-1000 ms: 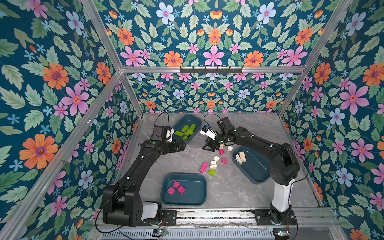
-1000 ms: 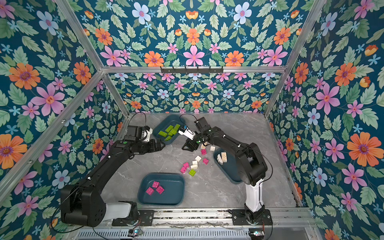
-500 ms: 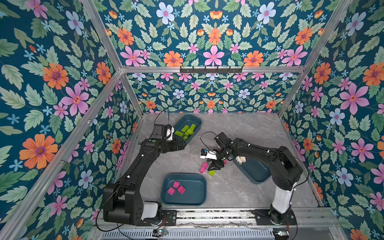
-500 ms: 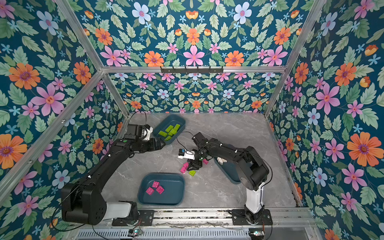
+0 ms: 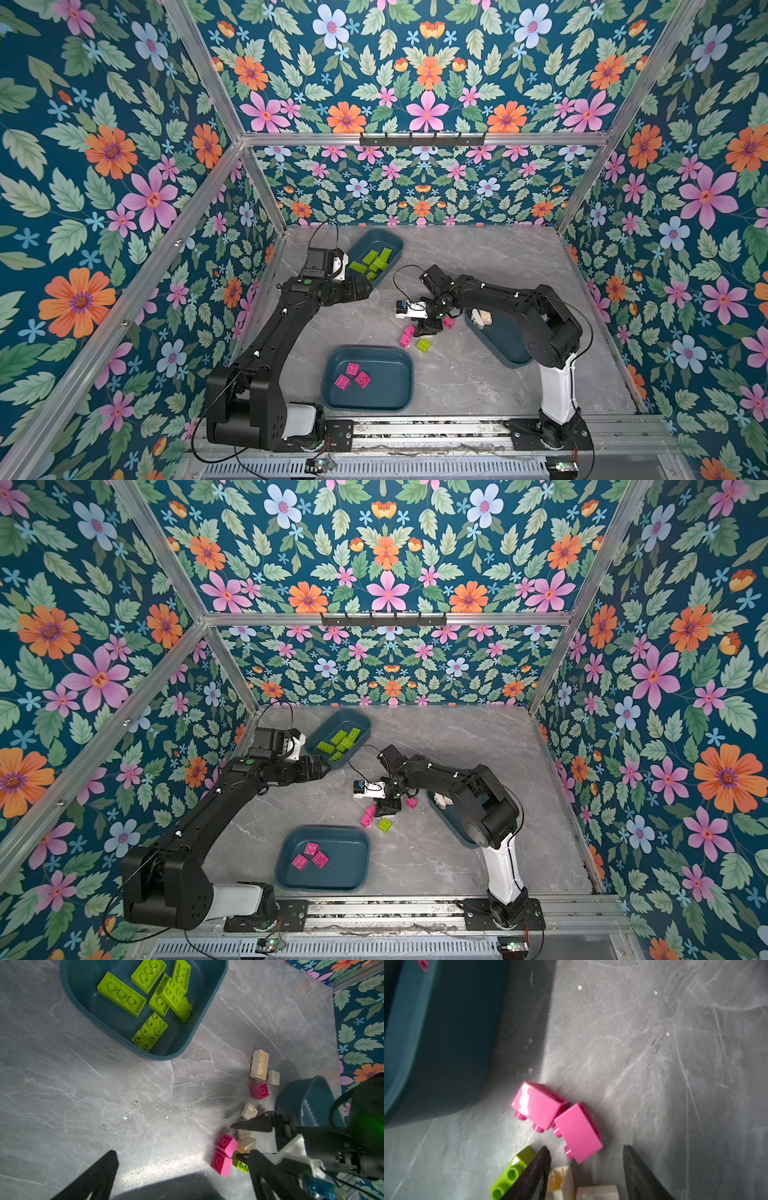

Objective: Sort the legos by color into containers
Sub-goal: 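Close the right gripper on a magenta pink brick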

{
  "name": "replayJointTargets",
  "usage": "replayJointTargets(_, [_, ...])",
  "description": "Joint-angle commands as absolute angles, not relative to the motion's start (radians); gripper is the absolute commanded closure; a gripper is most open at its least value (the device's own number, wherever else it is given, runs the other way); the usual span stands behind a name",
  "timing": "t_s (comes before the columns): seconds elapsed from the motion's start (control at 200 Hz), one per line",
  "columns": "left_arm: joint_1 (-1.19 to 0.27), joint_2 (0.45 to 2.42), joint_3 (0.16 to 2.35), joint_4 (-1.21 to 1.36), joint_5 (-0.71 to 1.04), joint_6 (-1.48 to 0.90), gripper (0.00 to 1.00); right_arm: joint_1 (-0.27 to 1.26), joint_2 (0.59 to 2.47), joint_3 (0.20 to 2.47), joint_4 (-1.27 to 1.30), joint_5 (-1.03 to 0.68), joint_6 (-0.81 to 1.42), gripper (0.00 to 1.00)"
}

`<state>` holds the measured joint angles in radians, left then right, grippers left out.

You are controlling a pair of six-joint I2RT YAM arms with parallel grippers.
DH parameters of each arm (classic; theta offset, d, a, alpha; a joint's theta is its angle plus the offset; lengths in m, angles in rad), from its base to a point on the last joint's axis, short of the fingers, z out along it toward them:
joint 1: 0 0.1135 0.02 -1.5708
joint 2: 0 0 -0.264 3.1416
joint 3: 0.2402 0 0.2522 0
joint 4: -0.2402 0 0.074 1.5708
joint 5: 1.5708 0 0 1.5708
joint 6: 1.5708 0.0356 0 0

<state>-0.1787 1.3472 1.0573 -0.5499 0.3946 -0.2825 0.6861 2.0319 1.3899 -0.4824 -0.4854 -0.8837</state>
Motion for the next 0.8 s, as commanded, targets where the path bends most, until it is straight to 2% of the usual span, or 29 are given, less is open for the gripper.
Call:
replayJointTargets(0.0, [-0.178,1.348,1.061,-0.560,0.397,-0.264,0.00,0.689,2.056,1.420,-0.539,-0.484,-0.914,0.43])
replayJointTargets(0.2, [-0.178,1.350,1.063,-0.561,0.397,-0.258,0.00,0.700,2.092,1.455,-0.572,-0.501,-0.949,0.44])
replayJointTargets(0.595, [-0.178,1.355,1.065,-0.566,0.402,-0.253,0.00,0.713,2.101,1.471,-0.575,-0.505,-0.954,0.69])
replayJointTargets(0.795, [-0.178,1.356,1.069,-0.566,0.400,-0.252,0.00,0.711,2.032,1.458,-0.574,-0.490,-0.935,0.75])
